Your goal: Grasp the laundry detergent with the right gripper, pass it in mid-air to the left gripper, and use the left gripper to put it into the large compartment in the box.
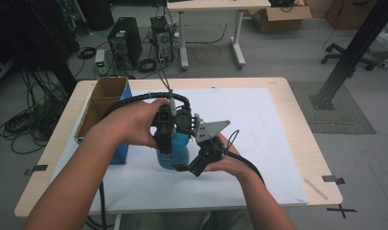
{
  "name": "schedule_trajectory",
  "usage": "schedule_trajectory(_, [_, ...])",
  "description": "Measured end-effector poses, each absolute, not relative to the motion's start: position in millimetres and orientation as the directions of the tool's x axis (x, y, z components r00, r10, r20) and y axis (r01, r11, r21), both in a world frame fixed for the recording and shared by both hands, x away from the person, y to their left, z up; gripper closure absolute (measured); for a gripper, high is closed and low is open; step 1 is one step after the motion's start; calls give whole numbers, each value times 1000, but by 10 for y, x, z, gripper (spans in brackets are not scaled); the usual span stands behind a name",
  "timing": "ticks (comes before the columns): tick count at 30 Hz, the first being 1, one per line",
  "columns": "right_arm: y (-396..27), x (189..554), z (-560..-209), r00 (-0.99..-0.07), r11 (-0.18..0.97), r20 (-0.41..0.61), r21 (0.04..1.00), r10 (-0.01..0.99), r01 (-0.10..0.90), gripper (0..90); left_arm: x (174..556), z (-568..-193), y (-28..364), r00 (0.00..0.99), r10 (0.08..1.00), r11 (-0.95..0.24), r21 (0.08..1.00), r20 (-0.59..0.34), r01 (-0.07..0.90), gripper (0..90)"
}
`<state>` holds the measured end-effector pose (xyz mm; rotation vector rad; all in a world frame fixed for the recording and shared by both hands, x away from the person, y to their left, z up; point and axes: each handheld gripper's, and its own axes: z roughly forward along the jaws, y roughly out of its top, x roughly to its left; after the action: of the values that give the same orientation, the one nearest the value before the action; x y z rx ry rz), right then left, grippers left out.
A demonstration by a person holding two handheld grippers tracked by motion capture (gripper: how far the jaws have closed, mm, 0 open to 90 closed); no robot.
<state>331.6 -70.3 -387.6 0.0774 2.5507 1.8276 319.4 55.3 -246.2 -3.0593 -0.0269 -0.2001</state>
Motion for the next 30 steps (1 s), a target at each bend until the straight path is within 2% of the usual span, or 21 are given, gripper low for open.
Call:
schedule_trajectory(8, [-999, 3375, -3762, -997, 300, 8, 953, 82, 32, 1, 3299, -2347, 604, 991, 77, -995, -61, 109, 84, 386])
schedule_trajectory(13, [-1194, 3420, -3612, -996, 335, -26, 942, 89, 5, 0, 3405, -2300, 639, 985, 145, -987, -60, 90, 150, 386])
schedule_trajectory(16, [-1284, 3455, -3509, -992, 386, -65, 922, 106, -19, 1, 3469, -2256, 666, 977, 200, -977, -61, 80, 205, 385])
schedule_trajectory(19, [-1419, 3523, -3385, -985, 475, -108, 879, 133, -32, 3, 3553, -2173, 736, 949, 308, -949, -54, 60, 312, 386])
schedule_trajectory(23, [-1528, 3576, -3313, -978, 558, -142, 830, 154, -32, 4, 3601, -2079, 798, 929, 367, -928, -46, 57, 369, 386])
schedule_trajectory(25, [-1631, 3616, -3270, -971, 638, -172, 770, 166, -27, 8, 3635, -1998, 851, 911, 411, -910, -33, 48, 412, 386])
schedule_trajectory(30, [-1752, 3652, -3247, -964, 709, -194, 705, 181, -8, 11, 3712, -1757, 991, 863, 505, -863, -3, 13, 505, 386])
